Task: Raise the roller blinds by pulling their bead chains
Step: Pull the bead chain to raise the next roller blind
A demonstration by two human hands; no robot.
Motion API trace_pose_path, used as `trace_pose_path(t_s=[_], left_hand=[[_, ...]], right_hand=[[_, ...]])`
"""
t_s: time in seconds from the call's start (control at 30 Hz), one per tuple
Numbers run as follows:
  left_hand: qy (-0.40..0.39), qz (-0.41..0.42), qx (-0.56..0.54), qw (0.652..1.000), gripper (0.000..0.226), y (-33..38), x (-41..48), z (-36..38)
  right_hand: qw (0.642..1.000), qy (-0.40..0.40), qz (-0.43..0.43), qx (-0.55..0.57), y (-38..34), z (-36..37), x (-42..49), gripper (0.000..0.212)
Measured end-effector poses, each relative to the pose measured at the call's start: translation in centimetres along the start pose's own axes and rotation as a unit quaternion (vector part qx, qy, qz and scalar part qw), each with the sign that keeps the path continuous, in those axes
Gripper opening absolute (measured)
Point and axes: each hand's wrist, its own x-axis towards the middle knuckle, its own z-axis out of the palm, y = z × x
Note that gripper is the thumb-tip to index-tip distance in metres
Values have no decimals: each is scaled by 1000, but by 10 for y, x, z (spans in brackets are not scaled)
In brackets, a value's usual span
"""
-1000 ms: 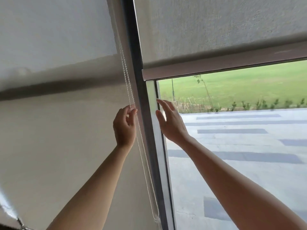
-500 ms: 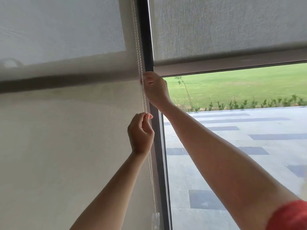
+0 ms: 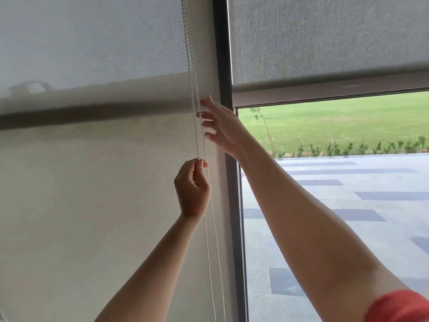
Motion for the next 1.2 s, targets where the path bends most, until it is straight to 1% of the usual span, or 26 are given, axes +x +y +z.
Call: trace_pose_path(t_s=[0.03, 0.1, 0.17, 0.27, 0.33, 0.37, 0.43, 0.53, 0.63, 0.73, 0.9, 1.0, 1.07, 1.1, 1.13, 1.17, 1.2], left_hand=[[-1, 1, 0, 1000, 23, 0, 0, 0], [3, 1, -2, 1000, 23, 0, -1, -2], [7, -5, -2, 1000, 22, -2, 0, -3], [12, -19, 1, 1000, 22, -6, 4, -6], [21, -28, 1, 999, 21, -6, 8, -9], [27, -32, -1, 999, 21, -5, 12, -10], [48, -32, -7, 998, 21, -2, 26, -10], [75, -15, -11, 997, 23, 6, 55, -8], [58, 5, 0, 998, 24, 10, 70, -3], [48, 6, -6, 999, 24, 12, 64, 1], [26, 24, -19, 999, 24, 29, 28, 15], [9, 39, -28, 999, 24, 43, 8, 26], [-6, 45, -36, 998, 22, 52, 1, 32], [-11, 46, -39, 998, 22, 56, -1, 35], [-14, 50, -41, 998, 22, 59, -4, 37], [-17, 56, -45, 997, 23, 61, -8, 38], [-20, 61, -50, 997, 23, 61, -13, 39]], right_hand=[[1000, -27, 10, 9, 0, 3, 0, 34], [995, -64, 2, 72, 0, 8, -2, 27], [992, -32, -20, 118, 0, 8, -4, 23], [984, 41, -56, 162, 2, -1, -10, 25], [981, 88, -75, 158, 9, -8, -19, 26], [981, 105, -74, 142, 18, -11, -28, 26], [983, 134, -46, 114, 48, -19, -54, 26], [978, 170, 0, 119, 91, -34, -91, 26], [975, 184, -1, 121, 102, -45, -105, 28], [976, 194, -15, 101, 102, -50, -110, 27], [964, 261, -44, 20, 84, -64, -95, 28], [949, 313, -16, -18, 73, -68, -80, 23], [941, 330, 4, -77, 65, -63, -72, 18], [931, 336, 12, -142, 59, -60, -69, 20], [910, 347, 6, -227, 49, -55, -65, 25], [882, 366, -19, -295, 35, -49, -63, 28], [868, 374, -64, -320, 16, -42, -62, 27]])
